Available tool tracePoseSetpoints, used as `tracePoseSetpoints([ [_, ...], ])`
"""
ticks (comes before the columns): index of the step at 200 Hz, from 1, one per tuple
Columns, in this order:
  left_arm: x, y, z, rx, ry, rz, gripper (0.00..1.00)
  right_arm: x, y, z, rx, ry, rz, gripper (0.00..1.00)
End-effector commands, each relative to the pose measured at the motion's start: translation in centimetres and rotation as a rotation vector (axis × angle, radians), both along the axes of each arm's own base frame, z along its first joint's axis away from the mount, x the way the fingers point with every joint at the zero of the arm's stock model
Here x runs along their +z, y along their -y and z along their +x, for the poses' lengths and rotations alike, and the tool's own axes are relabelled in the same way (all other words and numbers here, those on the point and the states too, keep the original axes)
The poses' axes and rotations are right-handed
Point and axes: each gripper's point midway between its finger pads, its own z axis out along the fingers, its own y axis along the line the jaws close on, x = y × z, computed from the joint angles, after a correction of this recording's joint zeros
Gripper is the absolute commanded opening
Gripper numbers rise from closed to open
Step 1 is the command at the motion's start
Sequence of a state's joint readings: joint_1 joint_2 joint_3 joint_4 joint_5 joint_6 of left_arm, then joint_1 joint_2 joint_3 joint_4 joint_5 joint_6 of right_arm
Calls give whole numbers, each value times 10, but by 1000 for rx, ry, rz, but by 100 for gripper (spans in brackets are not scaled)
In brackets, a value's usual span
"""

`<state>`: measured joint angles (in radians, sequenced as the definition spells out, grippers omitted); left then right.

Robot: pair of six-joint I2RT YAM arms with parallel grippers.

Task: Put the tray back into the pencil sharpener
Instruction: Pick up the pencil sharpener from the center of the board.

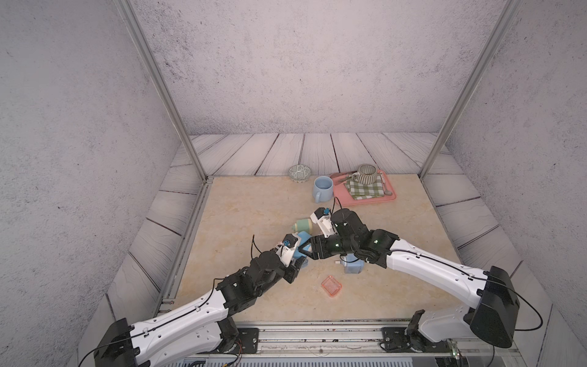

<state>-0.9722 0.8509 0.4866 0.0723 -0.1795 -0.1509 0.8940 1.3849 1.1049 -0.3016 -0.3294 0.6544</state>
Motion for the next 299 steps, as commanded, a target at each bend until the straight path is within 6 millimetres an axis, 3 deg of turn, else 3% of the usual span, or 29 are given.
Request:
tracePoseSetpoints([
  [1,27,5,3,4,42,-63,0,1,-6,6,-12,13,1,56],
  [13,28,5,3,4,40,-60,0,-1,-7,6,-13,8,-2,50],
  [21,28,5,3,5,38,-57,6,-1,-6,6,-13,9,-4,44],
  [40,27,2,2,9,29,-42,37,0,-3,7,-21,22,-17,35],
  [58,28,-3,-4,-7,29,-29,55,4,5,8,-25,64,-37,30],
  [116,45,-53,-49,-129,169,66,85,7,63,6,46,223,-208,2],
  [144,53,-60,-69,-238,232,120,89,1,70,-21,295,309,-266,0],
  [176,63,-34,-98,-479,223,135,91,9,71,-57,567,422,-233,0],
  [202,69,-10,-112,-636,187,121,93,14,69,-72,707,521,-215,0],
  [269,65,30,-96,-688,170,96,95,25,47,-98,897,655,-143,0],
  [299,61,36,-96,-704,155,78,85,27,43,-100,917,677,-133,0],
])
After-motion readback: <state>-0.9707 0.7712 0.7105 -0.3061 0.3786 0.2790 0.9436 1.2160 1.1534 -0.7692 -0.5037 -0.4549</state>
